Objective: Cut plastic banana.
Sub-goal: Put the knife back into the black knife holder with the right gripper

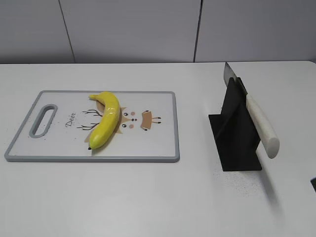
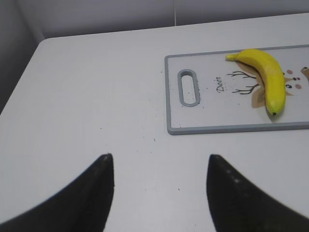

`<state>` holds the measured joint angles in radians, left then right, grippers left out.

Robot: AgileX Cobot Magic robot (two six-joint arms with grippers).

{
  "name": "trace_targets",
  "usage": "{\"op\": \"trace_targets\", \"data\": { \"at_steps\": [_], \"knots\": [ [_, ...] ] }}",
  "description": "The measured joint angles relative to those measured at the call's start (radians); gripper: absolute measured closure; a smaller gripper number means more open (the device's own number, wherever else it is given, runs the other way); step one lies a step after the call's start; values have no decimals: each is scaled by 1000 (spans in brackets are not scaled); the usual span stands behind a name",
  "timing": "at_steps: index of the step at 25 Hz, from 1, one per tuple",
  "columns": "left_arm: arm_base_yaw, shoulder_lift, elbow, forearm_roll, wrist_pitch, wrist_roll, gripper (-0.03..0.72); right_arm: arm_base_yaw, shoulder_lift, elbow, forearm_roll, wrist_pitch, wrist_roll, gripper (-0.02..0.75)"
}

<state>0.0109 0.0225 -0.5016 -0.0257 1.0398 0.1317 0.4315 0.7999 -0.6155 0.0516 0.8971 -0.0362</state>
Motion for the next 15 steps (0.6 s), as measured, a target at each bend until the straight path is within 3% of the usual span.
{"op": "trace_targets", "data": {
  "at_steps": [7, 15],
  "knots": [
    [2, 0, 0, -1, 0, 0, 104, 0, -256, 157, -22, -4, -7, 157],
    [2, 0, 0, -1, 0, 0, 104, 0, -517, 181, -33, 22, -10, 160]
  ]
}}
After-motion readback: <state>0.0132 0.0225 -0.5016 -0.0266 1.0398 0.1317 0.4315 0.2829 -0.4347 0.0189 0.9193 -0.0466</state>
